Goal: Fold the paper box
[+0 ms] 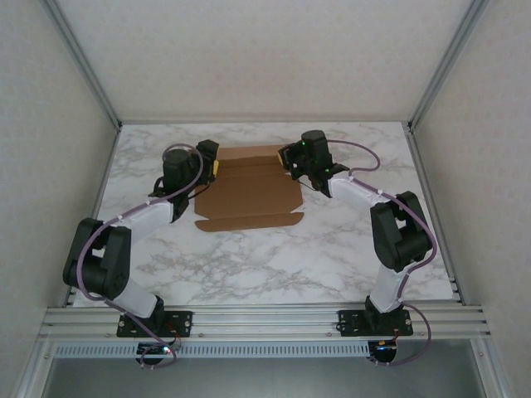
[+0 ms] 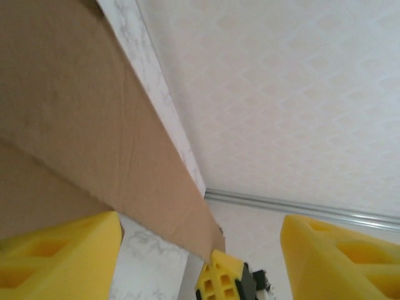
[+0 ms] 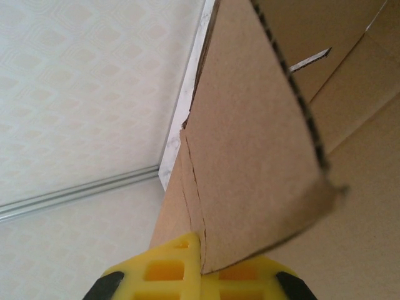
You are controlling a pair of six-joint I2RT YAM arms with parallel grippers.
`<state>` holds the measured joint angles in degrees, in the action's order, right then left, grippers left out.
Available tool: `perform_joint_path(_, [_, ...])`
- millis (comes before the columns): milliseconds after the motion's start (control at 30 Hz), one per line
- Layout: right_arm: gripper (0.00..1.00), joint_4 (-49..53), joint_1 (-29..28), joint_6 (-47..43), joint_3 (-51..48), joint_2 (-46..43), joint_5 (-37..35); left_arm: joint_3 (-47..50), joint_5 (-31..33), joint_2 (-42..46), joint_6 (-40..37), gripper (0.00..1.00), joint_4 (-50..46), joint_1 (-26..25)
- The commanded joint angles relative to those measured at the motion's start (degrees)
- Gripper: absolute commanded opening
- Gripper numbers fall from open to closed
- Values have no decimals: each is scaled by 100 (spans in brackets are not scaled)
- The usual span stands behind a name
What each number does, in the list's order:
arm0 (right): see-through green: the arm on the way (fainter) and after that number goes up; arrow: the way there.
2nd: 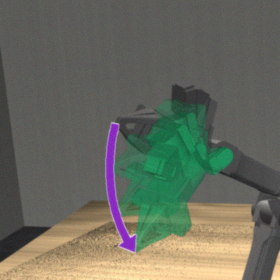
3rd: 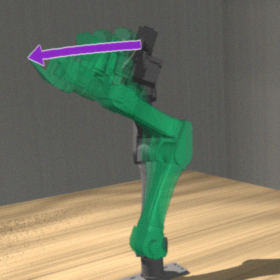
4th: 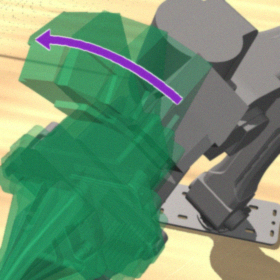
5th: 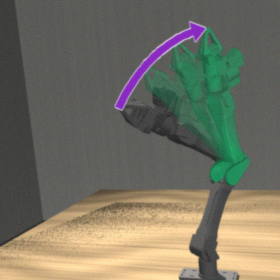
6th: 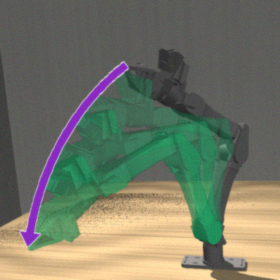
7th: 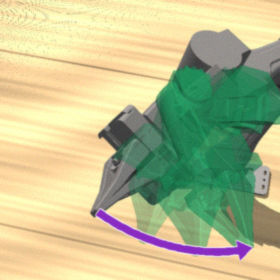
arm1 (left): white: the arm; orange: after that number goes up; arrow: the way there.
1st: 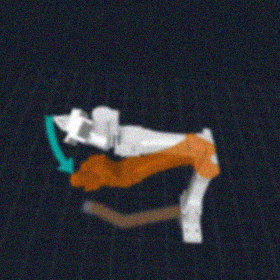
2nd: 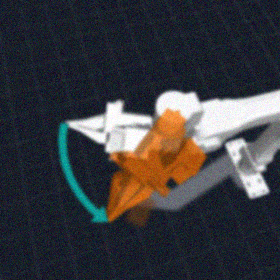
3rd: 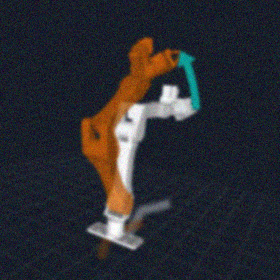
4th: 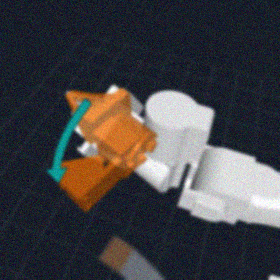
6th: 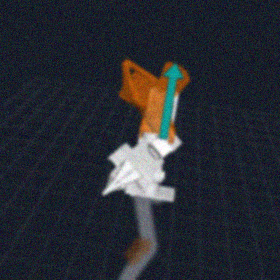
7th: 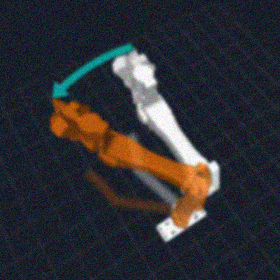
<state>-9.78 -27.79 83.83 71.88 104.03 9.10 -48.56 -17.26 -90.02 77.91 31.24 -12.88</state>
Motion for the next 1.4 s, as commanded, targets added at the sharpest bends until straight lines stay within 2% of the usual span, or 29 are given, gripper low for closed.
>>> perform_joint_path(0, [0,368,-35,45,204,172,-127,17,-32,-366,-39,64,380,168])
perform_joint_path(133, [0,494,-22,37,378,254,-73,-39,-170,-600,-65,62,522,243])
perform_joint_path(333, [0,484,-14,105,515,378,10,-320,20,-755,-258,58,409,258])
perform_joint_path(500, [0,406,-24,211,527,428,92,-443,157,-955,-101,46,744,260])
perform_joint_path(733, [1,467,-25,159,447,382,161,-556,353,-1163,-43,19,949,260])
perform_joint_path(767, [8,475,-13,108,452,384,194,-587,354,-1190,-39,18,930,260])
perform_joint_path(900, [48,885,65,-363,490,234,224,-813,405,-1297,-172,12,636,268])
perform_joint_path(1000, [64,1287,126,-943,404,-101,68,-1014,441,-1383,-305,8,384,302])
perform_joint_path(1067, [67,1526,148,-1426,341,-356,-15,-1139,443,-1449,-335,7,274,330])
perform_joint_path(1167, [67,1835,83,-2326,126,-830,-235,-1343,451,-1543,-453,5,89,333])
perform_joint_path(1233, [63,2068,-44,-3058,-111,-1202,-655,-1432,451,-1593,-495,4,7,334])
perform_joint_path(1267, [57,2083,-118,-3365,-267,-1356,-802,-1444,447,-1605,-504,4,-7,338])
perform_joint_path(1367, [29,2133,-446,-4175,-644,-1593,-1075,-1481,434,-1667,-518,3,-53,338])
